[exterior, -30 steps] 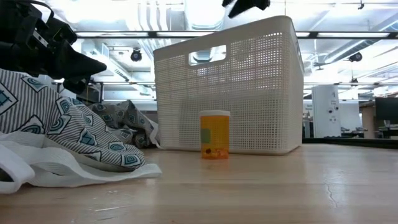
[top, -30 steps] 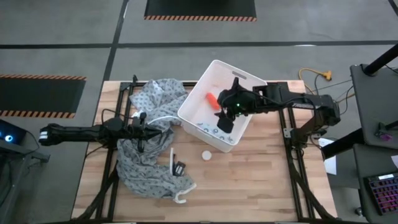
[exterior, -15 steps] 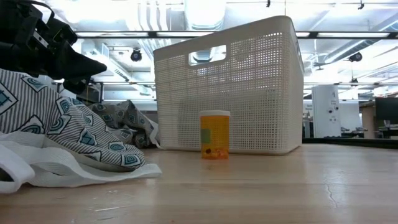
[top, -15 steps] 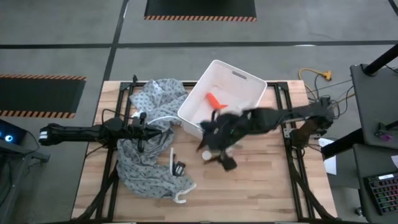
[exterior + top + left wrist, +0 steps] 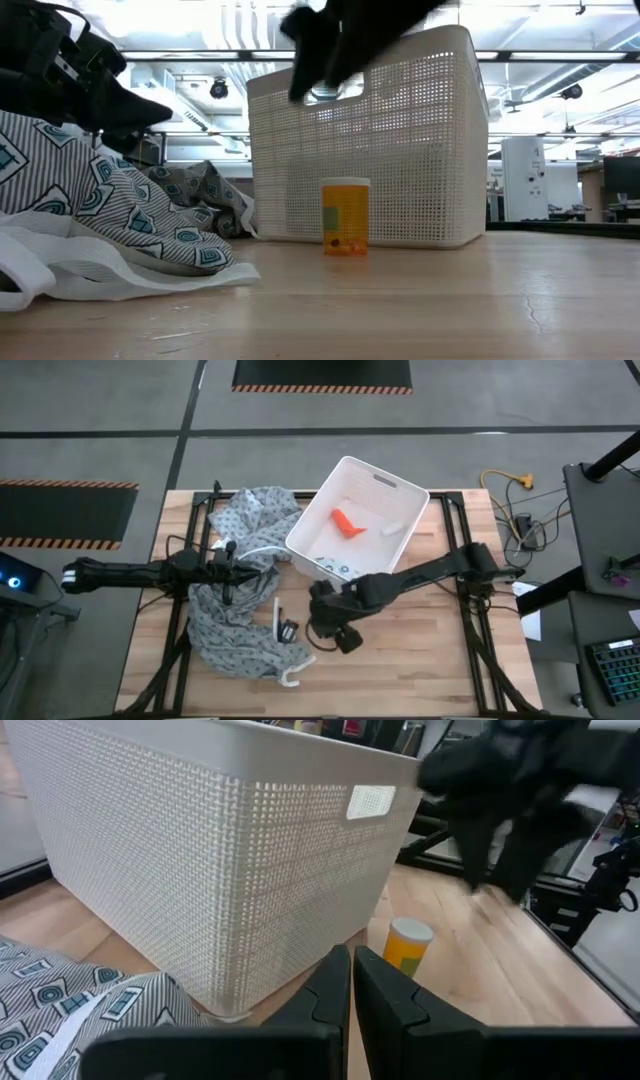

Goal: Pick & place medical supplies in basket/bin
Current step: Put the orange pill bottle into the white bin

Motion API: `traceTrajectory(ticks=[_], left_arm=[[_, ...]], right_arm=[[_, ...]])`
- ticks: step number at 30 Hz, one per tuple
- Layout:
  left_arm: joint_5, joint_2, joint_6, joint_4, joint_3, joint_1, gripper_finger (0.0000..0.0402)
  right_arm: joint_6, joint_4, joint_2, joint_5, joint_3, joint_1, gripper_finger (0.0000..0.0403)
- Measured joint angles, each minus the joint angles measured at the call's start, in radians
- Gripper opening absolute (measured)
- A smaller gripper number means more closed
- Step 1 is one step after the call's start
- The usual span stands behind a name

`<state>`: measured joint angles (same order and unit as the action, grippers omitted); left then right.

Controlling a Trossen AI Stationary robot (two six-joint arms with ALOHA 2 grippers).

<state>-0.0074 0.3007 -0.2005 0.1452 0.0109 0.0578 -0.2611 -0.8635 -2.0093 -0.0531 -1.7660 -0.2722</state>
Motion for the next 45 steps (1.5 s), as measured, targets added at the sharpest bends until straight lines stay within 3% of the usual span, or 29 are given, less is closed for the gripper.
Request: traceTrajectory(ticks=[4, 6, 11, 17, 28, 33, 45], left_arm=[[0.000, 0.010, 0.000, 0.000, 0.000, 0.000, 0.0000], [0.000, 0.015, 0.000, 0.000, 0.000, 0.000, 0.0000], [0.000, 0.016, 0.000, 0.000, 0.000, 0.000, 0.0000], [0.000, 0.015, 0.000, 0.000, 0.000, 0.000, 0.0000], [0.000, 0.015, 0.000, 0.000, 0.000, 0.000, 0.0000], [0.000, 0.015, 0.000, 0.000, 0.000, 0.000, 0.0000], [0.000, 0.015, 0.000, 0.000, 0.000, 0.000, 0.0000]], right_arm=[[0.009, -0.039, -0.062, -0.142, -0.001, 0.010, 0.0320], [0.030, -0.083, -0.090, -0.155, -0.001, 0.013, 0.0322], [0.055, -0.158, -0.132, -0.125, -0.001, 0.017, 0.0325], [0.063, -0.126, -0.149, -0.126, 0.000, 0.023, 0.0316], [0.063, -0.115, -0.148, -0.113, 0.002, 0.030, 0.0277], [0.068, -0.096, -0.151, -0.003, 0.003, 0.032, 0.0264], [0.058, -0.062, -0.152, 0.004, 0.015, 0.031, 0.0221]])
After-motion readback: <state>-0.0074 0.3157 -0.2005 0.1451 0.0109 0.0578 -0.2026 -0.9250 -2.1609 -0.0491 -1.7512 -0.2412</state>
